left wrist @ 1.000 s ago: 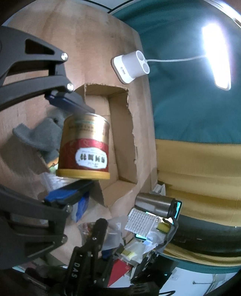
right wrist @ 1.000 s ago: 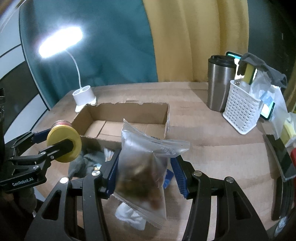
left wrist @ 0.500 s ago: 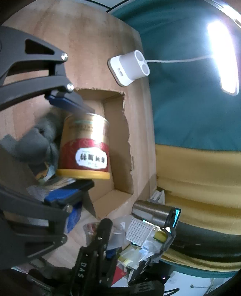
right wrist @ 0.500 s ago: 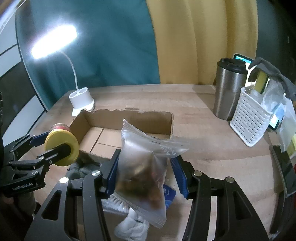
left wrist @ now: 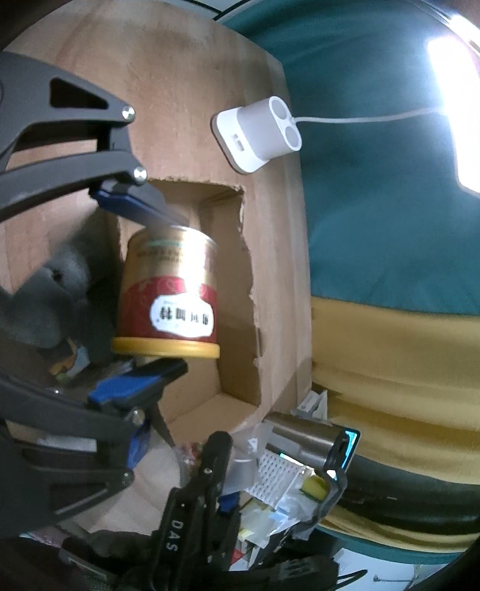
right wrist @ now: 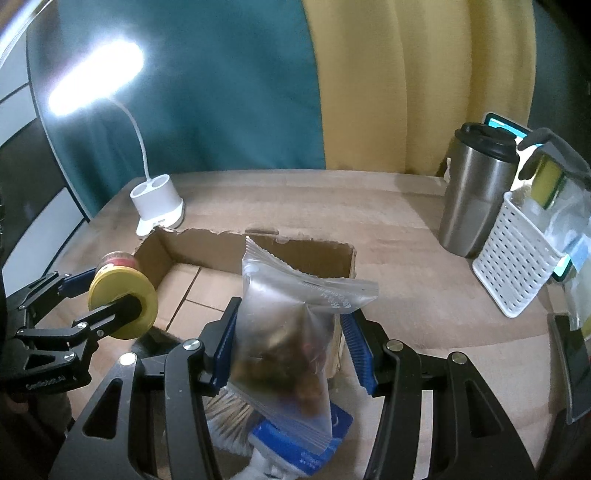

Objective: Organize objects
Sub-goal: 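Lift and carry the snack bag and can toward the cardboard box with both tools, then release the snack bag into the box with the right tool while the left tool releases the can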

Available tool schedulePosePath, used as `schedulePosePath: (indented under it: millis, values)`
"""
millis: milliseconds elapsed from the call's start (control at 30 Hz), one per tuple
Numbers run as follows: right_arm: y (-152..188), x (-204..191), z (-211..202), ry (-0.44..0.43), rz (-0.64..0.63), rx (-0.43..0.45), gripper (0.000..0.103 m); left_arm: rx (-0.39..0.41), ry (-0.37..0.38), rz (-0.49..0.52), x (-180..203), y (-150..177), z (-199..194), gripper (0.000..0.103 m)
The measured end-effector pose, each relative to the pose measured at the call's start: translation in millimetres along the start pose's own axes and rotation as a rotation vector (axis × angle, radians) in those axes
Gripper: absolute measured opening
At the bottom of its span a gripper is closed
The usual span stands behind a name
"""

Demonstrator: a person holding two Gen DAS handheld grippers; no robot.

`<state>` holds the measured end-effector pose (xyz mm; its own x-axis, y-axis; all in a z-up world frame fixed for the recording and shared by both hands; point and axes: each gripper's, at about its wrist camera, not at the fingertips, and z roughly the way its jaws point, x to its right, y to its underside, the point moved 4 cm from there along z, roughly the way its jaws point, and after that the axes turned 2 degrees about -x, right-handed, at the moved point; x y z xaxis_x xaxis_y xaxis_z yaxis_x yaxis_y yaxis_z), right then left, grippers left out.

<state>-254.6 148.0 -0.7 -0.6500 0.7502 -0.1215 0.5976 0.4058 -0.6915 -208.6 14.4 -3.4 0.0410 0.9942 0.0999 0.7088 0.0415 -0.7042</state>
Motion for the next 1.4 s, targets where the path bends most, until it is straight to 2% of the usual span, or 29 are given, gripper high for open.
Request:
schedulePosePath:
  millis: [833, 1067, 1233, 1400]
  values:
    - [-25, 1, 57, -0.023, -0.053, -0.091, 0.056, -0.034, -0.006, -0.025, -5, -9, 30, 0.071]
    - [-30, 4, 68, 0.007, -0.049, -0.085, 0.056, -0.058, -0.003, -0.027, -7, -7, 40, 0.071]
    - [-34, 10, 72, 0.064, -0.049, -0.061, 0.056, -0.065, 0.0, -0.024, -7, -7, 45, 0.071]
    - [-36, 10, 77, 0.068, -0.053, -0.055, 0.059, -0.071, 0.003, -0.023, -8, -7, 47, 0.071]
